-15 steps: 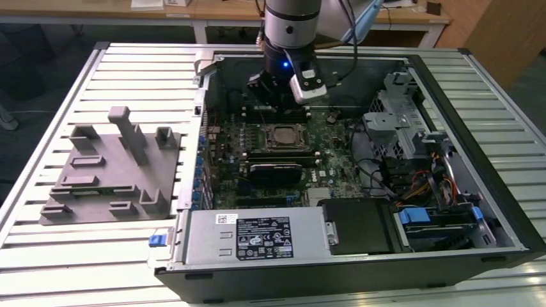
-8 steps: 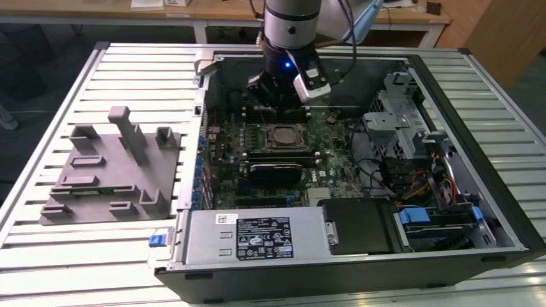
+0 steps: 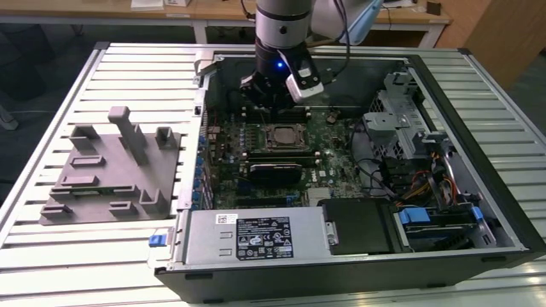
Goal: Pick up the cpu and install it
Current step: 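Install the first cpu locking lever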
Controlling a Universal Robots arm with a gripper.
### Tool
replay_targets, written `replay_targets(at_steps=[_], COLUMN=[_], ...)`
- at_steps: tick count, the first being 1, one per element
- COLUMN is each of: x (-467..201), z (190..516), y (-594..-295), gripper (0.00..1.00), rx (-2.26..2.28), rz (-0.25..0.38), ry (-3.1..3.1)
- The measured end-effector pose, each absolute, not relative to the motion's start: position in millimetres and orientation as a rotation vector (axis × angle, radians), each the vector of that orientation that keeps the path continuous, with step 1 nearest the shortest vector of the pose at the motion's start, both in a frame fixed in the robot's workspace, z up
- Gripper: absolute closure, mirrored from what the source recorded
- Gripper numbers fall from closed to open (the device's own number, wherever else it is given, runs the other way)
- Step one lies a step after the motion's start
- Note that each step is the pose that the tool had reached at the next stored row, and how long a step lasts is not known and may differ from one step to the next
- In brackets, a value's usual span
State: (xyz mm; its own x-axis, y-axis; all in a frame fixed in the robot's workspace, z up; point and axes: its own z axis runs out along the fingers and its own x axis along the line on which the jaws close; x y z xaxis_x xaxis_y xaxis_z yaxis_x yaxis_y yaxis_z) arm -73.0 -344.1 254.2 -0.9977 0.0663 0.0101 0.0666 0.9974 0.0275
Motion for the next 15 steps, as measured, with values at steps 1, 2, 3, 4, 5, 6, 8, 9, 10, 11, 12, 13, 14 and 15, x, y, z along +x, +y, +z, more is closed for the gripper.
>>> replay_targets(at_steps=[1,2,3,4,5,6,8,9,10,11,12,13,14,15], x=[-73.7,-74.2,-74.6,-74.9,-75.1,-75.3,-75.7,-76.2,-77.0,-77.6,-78.2,-78.3,-78.4,-78.4], z=[254.2,254.4,254.9,255.6,256.7,258.0,260.4,260.8,260.7,260.8,260.8,260.9,260.9,260.8], y=[-344.0,-344.1,-344.1,-344.1,-344.1,-344.1,-344.1,-344.1,-344.1,-344.0,-344.0,-344.1,-344.1,-344.1], gripper=[0.89,0.89,0.89,0.89,0.89,0.89,0.89,0.89,0.89,0.89,0.89,0.89,0.89,0.89], rx=[-0.102,-0.102,-0.101,-0.101,-0.100,-0.099,-0.098,-0.097,-0.092,-0.083,-0.068,-0.047,-0.020,0.010], rz=[-0.044,-0.043,-0.043,-0.043,-0.043,-0.043,-0.043,-0.044,-0.044,-0.044,-0.043,-0.043,-0.043,-0.043], ry=[-3.131,-3.131,-3.131,-3.131,-3.131,-3.131,-3.131,-3.132,-3.132,-3.132,-3.132,-3.132,-3.132,-3.132])
